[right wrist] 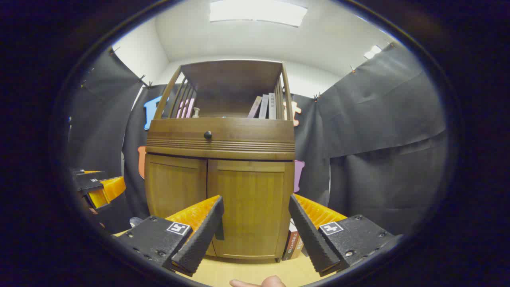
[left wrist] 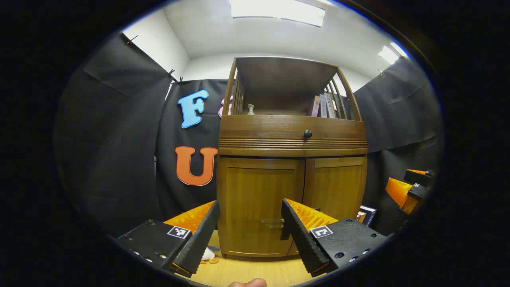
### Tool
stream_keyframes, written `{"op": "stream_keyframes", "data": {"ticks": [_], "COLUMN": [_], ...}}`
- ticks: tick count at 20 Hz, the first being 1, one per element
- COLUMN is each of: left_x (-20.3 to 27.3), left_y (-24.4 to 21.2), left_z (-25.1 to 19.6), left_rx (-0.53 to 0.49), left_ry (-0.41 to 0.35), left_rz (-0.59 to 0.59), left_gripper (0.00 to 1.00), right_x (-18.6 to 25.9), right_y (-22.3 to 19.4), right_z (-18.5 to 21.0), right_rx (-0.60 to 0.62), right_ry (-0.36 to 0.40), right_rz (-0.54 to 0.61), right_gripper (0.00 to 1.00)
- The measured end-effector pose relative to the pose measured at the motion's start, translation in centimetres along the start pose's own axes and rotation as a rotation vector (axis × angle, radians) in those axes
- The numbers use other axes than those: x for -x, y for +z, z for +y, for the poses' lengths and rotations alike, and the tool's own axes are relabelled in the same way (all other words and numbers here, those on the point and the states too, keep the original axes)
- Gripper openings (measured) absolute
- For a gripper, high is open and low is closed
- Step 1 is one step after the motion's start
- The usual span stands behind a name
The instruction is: Open the right door of the double-door shoe cabinet with the right hand, and open the left door with the left hand.
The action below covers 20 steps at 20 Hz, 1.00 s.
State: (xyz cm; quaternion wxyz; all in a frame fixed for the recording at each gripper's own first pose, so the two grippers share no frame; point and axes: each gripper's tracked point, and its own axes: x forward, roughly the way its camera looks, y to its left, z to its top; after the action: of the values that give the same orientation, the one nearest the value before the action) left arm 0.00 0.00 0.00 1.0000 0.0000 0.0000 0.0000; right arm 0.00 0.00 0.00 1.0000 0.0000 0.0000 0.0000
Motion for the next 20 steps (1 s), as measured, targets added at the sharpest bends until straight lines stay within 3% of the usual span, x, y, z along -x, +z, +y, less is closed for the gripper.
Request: {"op": "stream_keyframes", "data": {"ticks": [1,13,20], "left_x": [0.0,0.0,-0.2], "left_y": [-0.1,-1.8,-3.1], "left_z": [-0.1,-0.7,-0.8], "left_rx": [-0.002,-0.025,-0.039], "left_ry": [-0.002,0.024,0.035], "left_rz": [0.006,0.074,0.109], "left_gripper": [0.94,0.94,0.94], "right_x": [-0.2,-1.7,-3.5], "right_y": [-0.2,-2.2,-4.5], "right_z": [0.2,1.8,2.3], "right_rx": [0.000,0.017,0.005], "right_ry": [0.012,0.123,0.128], "right_rz": [0.013,0.111,0.202], "right_gripper": [1.00,1.00,1.00]}}
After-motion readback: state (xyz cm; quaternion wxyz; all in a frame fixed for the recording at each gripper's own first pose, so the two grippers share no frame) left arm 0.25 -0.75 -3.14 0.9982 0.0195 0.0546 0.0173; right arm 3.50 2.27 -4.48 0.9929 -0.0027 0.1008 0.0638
